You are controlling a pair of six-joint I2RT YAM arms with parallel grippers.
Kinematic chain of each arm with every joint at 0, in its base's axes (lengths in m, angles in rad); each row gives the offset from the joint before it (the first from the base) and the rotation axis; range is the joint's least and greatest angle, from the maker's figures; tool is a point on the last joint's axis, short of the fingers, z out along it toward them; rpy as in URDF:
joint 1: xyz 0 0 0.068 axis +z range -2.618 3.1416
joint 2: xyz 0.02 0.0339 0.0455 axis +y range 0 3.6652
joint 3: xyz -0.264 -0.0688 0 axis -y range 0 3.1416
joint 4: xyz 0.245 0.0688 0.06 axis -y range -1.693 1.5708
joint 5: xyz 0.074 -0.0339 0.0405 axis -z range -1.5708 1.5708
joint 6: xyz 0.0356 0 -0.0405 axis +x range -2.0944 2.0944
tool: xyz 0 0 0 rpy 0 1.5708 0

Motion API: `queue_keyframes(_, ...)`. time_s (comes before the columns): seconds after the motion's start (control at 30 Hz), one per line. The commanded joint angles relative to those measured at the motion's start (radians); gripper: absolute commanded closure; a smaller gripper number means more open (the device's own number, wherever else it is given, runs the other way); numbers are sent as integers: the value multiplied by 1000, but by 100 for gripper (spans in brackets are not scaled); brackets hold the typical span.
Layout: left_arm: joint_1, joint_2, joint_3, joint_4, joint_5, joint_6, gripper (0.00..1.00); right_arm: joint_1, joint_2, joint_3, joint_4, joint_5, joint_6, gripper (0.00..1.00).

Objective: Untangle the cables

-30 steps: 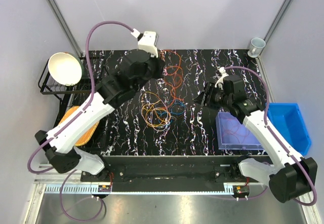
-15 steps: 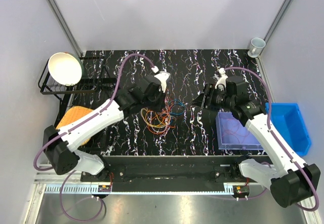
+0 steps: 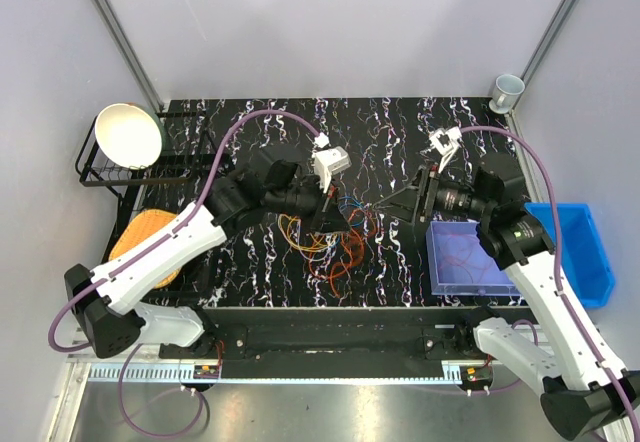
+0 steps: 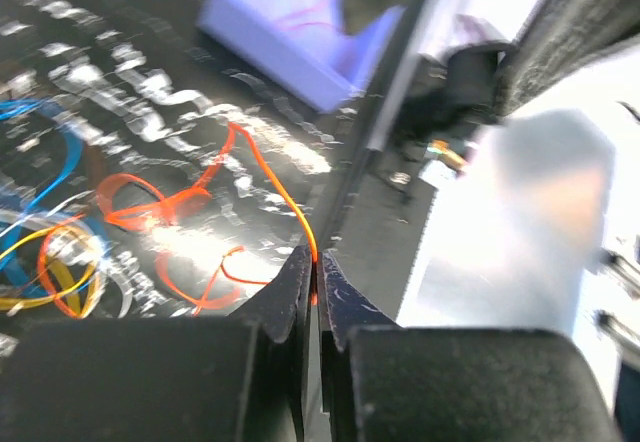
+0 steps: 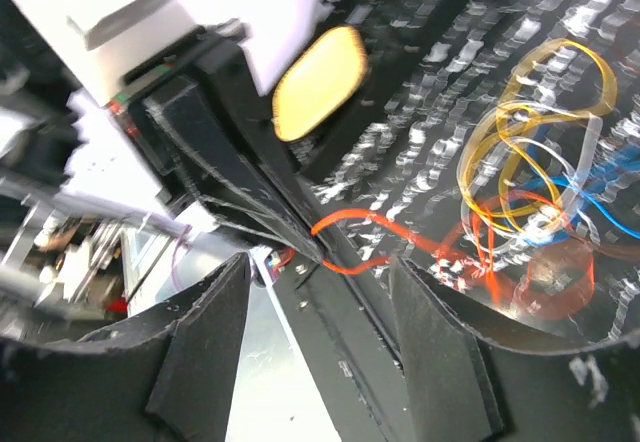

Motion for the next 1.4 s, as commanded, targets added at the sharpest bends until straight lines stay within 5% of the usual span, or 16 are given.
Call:
queue_keyframes(0.0, 1, -41, 33, 78, 239, 29, 95, 7, -19, 42, 111, -187, -17, 35)
queue_keyframes(0.3, 1, -44, 48, 113, 366, 23, 94, 47, 13, 56, 177, -300, -7, 35)
queue_keyframes(0.9, 8, -56, 45, 170, 417, -8, 94, 122, 40, 13, 152, -208, -60, 38)
queue_keyframes(1.1, 28, -75, 32, 176, 411, -12, 94, 136, 39, -3, 149, -221, -67, 65)
queue_keyframes(1.37, 83, -76, 7, 243, 404, -81, 95, 155, 39, -4, 146, -193, -66, 82)
